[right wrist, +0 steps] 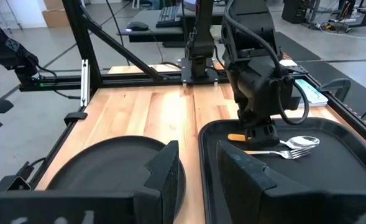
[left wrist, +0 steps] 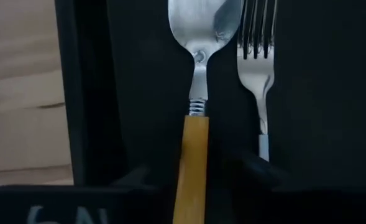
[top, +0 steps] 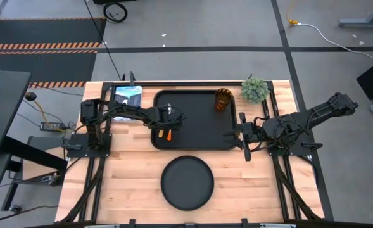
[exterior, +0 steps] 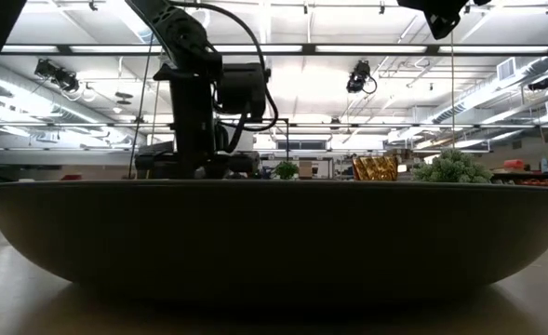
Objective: Pick and place plate/cup/fork/spoon on tray
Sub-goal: Put the yellow spoon on the black tray to the left of the orange fork, then put the black plate on the black tray below the orange cup
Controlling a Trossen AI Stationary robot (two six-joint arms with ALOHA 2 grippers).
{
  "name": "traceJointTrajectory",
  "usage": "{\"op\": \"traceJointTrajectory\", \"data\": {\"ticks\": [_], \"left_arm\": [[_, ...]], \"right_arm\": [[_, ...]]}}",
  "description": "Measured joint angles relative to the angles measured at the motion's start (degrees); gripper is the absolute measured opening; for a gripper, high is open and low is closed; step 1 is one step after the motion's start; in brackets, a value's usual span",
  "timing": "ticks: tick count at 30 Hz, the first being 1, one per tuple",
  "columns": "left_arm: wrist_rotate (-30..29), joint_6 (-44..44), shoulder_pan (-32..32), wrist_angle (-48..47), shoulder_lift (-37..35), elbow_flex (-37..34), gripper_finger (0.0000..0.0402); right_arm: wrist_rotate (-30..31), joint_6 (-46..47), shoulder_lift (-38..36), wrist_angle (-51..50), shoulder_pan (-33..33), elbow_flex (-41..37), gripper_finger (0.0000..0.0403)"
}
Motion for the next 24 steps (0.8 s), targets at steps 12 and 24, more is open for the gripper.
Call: {"op": "traceJointTrajectory", "data": {"ticks": [12,24], "left_arm": [[10.82,6.51,-1.64,5.24,-4.49,0.04,0.0151],[15.87,8.43,-15.91,8.00,-8.67,1.83,0.0142]], "right_arm": [[-0.02,-0.02,0.00,-0.42,-0.01,0.00,0.0116],[0.28,-0.24,0.00,-4.18,0.00,0.02,0.0116]]}}
